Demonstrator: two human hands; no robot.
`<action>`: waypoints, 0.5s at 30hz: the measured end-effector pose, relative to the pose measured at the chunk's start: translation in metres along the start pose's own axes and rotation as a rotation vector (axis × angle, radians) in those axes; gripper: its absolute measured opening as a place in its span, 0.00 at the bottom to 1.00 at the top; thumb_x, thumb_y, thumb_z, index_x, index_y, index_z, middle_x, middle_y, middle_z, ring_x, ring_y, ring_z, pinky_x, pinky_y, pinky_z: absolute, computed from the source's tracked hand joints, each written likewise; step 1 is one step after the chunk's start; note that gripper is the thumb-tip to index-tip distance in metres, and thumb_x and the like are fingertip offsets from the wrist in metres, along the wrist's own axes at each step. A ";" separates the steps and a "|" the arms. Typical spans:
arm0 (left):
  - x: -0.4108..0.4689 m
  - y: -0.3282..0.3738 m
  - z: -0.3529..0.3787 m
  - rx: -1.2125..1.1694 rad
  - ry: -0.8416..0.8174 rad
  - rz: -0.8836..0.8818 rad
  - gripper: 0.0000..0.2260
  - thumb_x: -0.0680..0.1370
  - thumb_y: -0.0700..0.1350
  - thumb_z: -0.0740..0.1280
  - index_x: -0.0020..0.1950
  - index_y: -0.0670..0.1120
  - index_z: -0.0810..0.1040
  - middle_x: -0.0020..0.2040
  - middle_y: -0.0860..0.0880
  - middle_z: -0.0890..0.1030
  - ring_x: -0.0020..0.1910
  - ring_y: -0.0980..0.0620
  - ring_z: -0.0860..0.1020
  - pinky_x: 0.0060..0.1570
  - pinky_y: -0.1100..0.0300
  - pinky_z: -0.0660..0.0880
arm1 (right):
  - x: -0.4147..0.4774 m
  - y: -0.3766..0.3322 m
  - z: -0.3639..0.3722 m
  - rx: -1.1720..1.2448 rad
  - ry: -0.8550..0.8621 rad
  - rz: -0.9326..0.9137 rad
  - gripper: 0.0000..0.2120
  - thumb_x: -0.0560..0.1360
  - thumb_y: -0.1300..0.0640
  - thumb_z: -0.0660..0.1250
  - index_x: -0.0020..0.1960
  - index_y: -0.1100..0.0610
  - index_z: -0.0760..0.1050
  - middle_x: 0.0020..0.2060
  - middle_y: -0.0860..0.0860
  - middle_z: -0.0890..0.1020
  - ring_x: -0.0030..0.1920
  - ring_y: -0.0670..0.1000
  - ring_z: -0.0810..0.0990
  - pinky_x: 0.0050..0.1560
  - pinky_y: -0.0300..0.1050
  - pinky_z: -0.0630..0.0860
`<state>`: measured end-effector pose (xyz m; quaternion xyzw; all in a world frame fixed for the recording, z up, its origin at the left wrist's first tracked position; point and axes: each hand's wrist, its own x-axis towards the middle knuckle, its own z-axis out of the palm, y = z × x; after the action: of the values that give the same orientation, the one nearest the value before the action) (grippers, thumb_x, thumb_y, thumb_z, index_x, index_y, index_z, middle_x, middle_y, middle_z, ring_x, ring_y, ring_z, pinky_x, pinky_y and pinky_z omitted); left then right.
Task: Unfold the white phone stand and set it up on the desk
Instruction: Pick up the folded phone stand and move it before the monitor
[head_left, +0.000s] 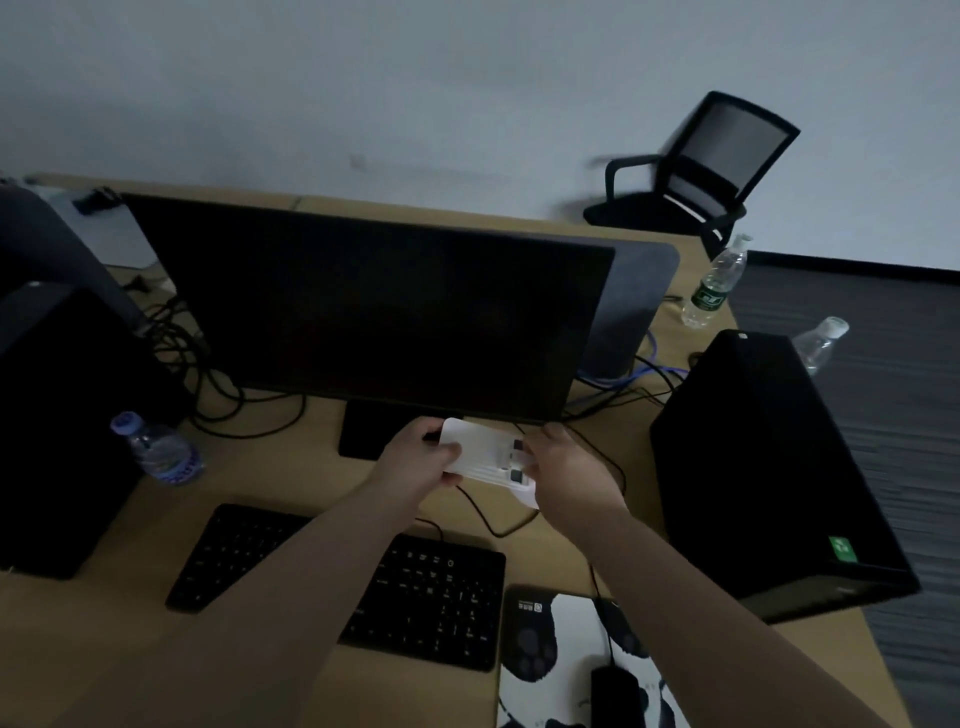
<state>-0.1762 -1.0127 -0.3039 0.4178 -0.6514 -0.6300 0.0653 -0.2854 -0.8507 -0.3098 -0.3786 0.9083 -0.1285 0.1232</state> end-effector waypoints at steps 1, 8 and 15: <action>0.006 -0.001 -0.004 0.008 -0.015 0.000 0.17 0.81 0.38 0.68 0.70 0.43 0.75 0.63 0.43 0.77 0.60 0.42 0.80 0.47 0.57 0.83 | 0.003 -0.003 0.003 0.003 0.001 0.013 0.14 0.77 0.66 0.63 0.61 0.54 0.74 0.59 0.52 0.74 0.46 0.58 0.81 0.44 0.57 0.82; 0.040 -0.015 -0.015 0.038 -0.111 -0.030 0.19 0.80 0.38 0.69 0.71 0.43 0.74 0.61 0.43 0.77 0.59 0.43 0.80 0.52 0.53 0.84 | 0.019 -0.010 0.028 -0.021 -0.004 0.073 0.17 0.75 0.67 0.65 0.62 0.55 0.75 0.62 0.52 0.74 0.45 0.57 0.82 0.43 0.56 0.83; 0.074 -0.040 -0.019 0.010 -0.137 -0.091 0.19 0.79 0.37 0.70 0.70 0.43 0.74 0.63 0.41 0.78 0.61 0.43 0.80 0.55 0.50 0.84 | 0.044 -0.005 0.058 -0.111 -0.047 0.060 0.20 0.74 0.70 0.64 0.64 0.56 0.75 0.60 0.51 0.73 0.46 0.56 0.81 0.39 0.49 0.79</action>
<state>-0.1936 -1.0680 -0.3683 0.4032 -0.6379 -0.6561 -0.0103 -0.2940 -0.8935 -0.3678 -0.3605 0.9217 -0.0655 0.1270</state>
